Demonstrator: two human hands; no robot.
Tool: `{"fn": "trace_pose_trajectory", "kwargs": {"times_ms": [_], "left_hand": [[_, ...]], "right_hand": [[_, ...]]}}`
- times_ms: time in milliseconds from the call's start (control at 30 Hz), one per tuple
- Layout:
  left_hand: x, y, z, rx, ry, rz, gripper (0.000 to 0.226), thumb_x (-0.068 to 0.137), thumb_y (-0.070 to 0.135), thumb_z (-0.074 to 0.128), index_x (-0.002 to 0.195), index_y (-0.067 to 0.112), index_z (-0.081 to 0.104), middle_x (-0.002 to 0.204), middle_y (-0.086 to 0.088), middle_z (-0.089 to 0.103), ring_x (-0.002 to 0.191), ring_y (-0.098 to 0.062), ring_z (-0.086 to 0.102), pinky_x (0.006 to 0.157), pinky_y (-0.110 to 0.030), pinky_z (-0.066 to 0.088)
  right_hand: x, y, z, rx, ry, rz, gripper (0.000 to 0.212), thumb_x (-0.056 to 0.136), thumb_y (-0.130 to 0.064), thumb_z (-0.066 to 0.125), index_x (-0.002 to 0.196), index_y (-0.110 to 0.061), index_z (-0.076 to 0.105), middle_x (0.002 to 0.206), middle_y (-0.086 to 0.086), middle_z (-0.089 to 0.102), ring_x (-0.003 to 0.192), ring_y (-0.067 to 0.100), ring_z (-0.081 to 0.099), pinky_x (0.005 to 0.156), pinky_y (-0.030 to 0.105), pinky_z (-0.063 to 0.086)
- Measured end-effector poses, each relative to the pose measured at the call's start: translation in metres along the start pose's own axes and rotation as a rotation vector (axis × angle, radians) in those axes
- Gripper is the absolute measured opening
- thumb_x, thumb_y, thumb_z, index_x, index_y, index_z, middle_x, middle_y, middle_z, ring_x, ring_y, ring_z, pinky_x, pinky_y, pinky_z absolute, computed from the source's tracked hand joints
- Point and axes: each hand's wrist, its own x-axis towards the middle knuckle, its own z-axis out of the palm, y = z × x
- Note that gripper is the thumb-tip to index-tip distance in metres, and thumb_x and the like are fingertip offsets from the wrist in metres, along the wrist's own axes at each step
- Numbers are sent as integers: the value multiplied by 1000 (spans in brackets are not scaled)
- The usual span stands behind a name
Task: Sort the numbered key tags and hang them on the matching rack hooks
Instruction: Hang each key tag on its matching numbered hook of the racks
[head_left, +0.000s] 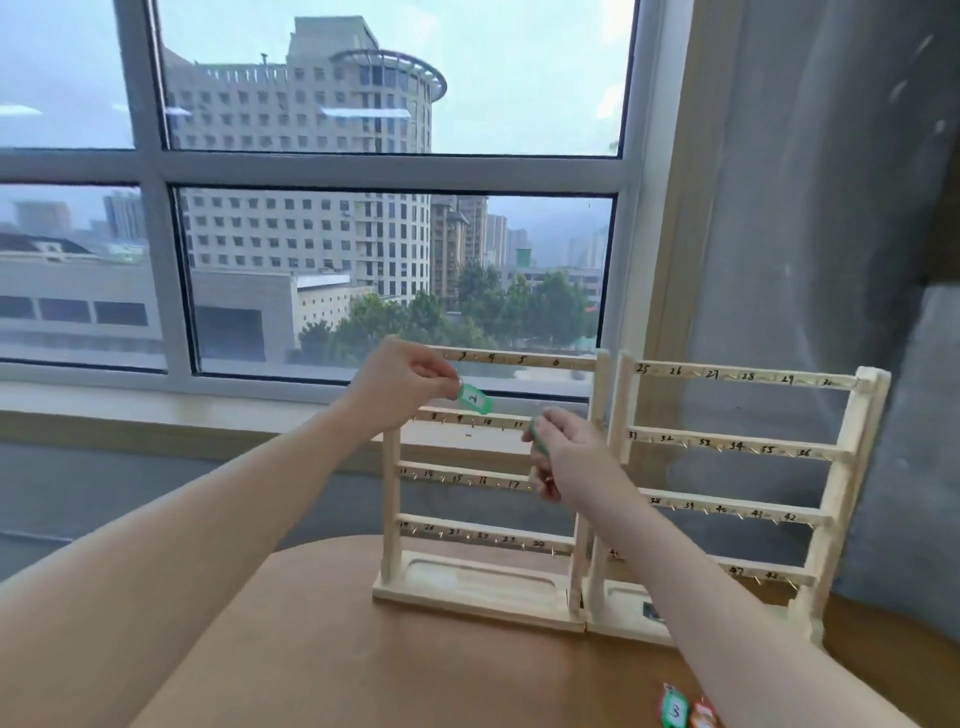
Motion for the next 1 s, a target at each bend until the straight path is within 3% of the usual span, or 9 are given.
{"fn": "trace_pose_trajectory", "kwargs": {"times_ms": [200,300,433,533,633,800,1000], "left_hand": [[29,6,-20,120,42,26,7,82,20,82,79,25,78,76,11,75,77,-4,69,70,-17,47],[38,3,-22,179,26,32,12,82,16,81,77,25,76,72,12,73,69,3,66,65,-12,44],[49,-4,-25,239,46,44,15,81,15,81,75,25,72,73,7,73,70,-5,65,61,-14,42],[55,-9,-26,238,43,46,13,82,16,81,76,24,73,70,9,73,63,2,64,58,-9,40],[59,-12,-24,218,20,67,6,83,16,80,81,21,77,71,10,74,66,5,66,62,-7,43],[65,-14,-23,221,23,110,2,88,16,76,88,17,78,79,6,75,74,-6,71,69,-13,51],[73,-15,-21,293,20,134,9,92,15,71,86,17,78,76,9,72,72,-3,67,65,-12,44]], "right_hand": [[22,-21,20,-17,-21,-93,29,110,-16,37,85,-9,52,65,1,46,46,11,44,43,20,36],[31,-23,27,-2,-46,-83,29,110,-16,38,86,-9,53,65,2,47,46,12,45,42,17,35],[44,-25,31,0,-61,-57,29,110,-18,38,87,-12,55,64,1,48,45,14,46,40,17,31],[54,-29,33,-18,-80,-50,28,110,-20,38,89,-12,55,63,1,47,46,15,46,41,18,30],[64,-33,36,-20,-92,-48,26,110,-20,36,92,-11,53,62,2,43,46,15,44,40,18,29],[80,-33,44,-60,-114,-26,27,110,-21,35,91,-13,52,62,2,41,47,16,43,44,22,28],[89,-38,55,1,-109,-32,29,110,-23,38,89,-15,56,68,1,49,48,14,49,46,24,36]]}}
